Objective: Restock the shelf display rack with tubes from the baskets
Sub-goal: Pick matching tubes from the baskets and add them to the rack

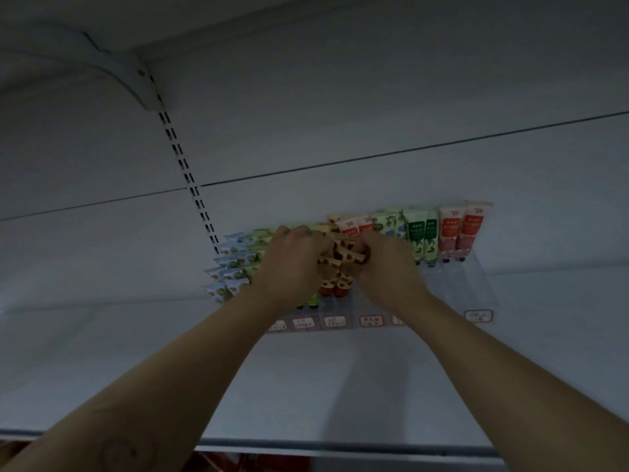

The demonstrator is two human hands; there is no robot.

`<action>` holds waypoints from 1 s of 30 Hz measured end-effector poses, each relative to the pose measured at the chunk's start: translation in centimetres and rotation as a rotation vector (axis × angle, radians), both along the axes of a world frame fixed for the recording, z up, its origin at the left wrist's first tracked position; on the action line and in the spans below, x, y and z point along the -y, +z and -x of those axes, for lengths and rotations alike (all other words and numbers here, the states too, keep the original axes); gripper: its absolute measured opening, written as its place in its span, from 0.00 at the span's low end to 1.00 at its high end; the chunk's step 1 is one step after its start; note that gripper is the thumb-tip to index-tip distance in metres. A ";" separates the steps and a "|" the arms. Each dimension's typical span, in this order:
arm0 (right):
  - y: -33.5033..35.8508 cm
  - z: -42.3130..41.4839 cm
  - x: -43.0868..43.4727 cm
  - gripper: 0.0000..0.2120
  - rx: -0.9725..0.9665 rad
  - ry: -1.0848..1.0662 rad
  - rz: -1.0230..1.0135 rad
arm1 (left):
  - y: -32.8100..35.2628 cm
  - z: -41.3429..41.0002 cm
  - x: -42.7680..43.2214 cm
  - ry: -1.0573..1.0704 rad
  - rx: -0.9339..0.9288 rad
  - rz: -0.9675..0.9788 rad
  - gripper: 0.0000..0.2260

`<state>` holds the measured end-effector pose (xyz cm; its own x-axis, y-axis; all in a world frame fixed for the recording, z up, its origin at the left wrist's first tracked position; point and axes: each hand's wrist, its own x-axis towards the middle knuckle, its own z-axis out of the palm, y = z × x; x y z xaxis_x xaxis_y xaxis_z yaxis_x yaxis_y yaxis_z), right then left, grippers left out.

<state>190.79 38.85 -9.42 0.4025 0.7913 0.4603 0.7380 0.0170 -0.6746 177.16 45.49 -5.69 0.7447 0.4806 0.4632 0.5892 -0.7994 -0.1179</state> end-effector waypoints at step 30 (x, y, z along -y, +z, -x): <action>0.4 -0.6 -3.0 0.09 0.320 0.018 0.055 | -1.0 0.1 -2.3 -0.117 0.074 0.009 0.15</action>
<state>191.35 41.82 -8.99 0.2300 0.8242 0.5175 0.9127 0.0019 -0.4086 177.08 47.84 -6.68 0.7602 0.3963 0.5149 0.4983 -0.8641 -0.0706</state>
